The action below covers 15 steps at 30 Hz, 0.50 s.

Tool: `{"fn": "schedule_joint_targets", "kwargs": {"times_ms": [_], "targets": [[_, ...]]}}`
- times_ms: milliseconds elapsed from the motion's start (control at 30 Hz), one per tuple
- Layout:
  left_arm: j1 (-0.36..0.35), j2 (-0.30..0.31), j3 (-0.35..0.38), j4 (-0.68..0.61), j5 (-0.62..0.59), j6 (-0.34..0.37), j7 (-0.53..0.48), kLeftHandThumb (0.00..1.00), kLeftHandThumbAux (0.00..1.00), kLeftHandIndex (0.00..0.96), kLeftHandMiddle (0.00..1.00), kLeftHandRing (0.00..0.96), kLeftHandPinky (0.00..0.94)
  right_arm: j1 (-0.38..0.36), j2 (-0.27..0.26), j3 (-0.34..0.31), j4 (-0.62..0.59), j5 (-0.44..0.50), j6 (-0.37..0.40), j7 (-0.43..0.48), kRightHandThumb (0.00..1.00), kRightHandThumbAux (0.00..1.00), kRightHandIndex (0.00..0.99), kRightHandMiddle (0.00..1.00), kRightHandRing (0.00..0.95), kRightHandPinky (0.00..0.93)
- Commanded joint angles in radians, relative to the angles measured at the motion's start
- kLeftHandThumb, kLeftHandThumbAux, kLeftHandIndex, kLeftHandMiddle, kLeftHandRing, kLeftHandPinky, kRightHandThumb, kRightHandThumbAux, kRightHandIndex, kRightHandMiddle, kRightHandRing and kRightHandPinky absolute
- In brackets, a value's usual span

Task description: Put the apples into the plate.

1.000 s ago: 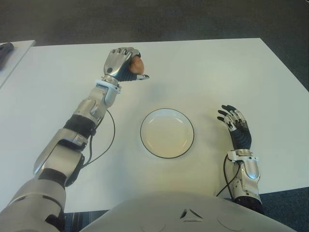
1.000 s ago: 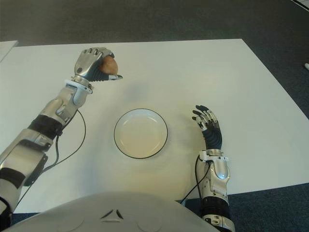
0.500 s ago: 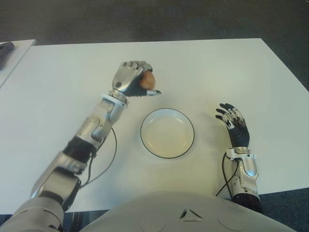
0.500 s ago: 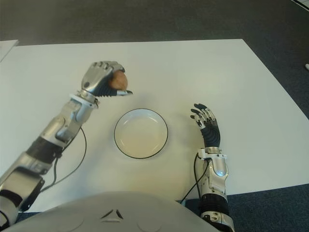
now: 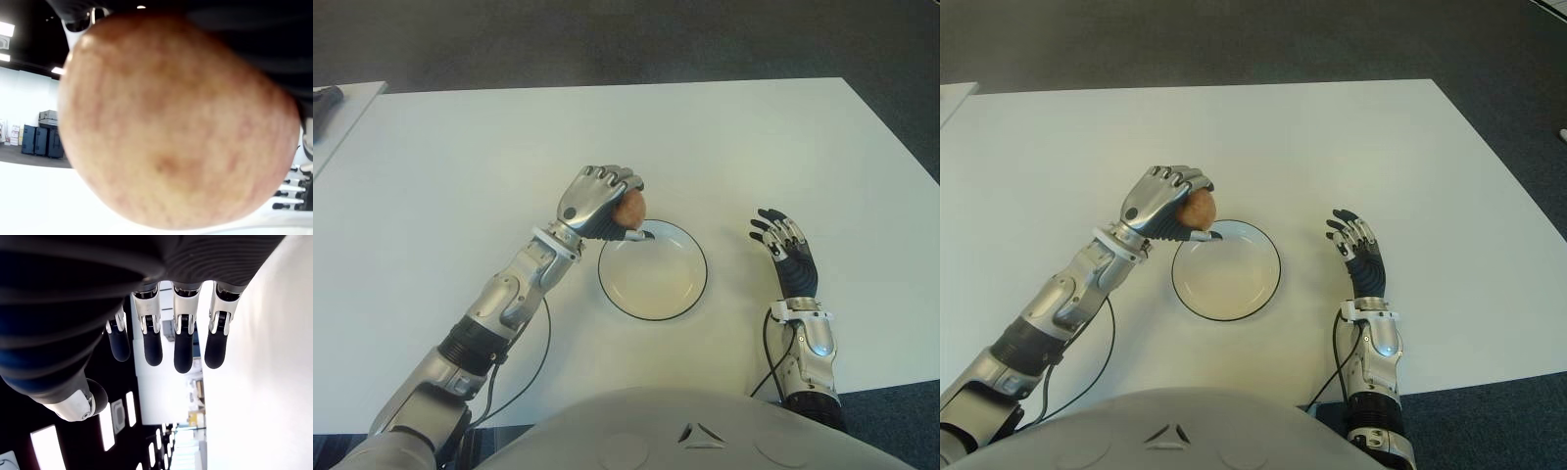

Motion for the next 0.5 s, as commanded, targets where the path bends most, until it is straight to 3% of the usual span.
{"fn": "schedule_joint_targets", "kwargs": {"times_ms": [33,500], "targets": [[0.064,-0.004,-0.027,0.007,0.058,-0.003,0.016,0.951,0.648,0.389,0.504,0.533,0.795,0.021,0.014,0.014,0.01,-0.014,0.044,-0.021,0.343,0.585,0.165,0.202,0.225,0.268],[0.08,-0.034,-0.047,-0.019,0.066,-0.021,-0.063,0.949,0.65,0.383,0.5,0.534,0.791,0.046,0.029,0.03,-0.048,0.0,0.098,-0.045,0.413,0.58,0.153,0.217,0.248,0.295]]}}
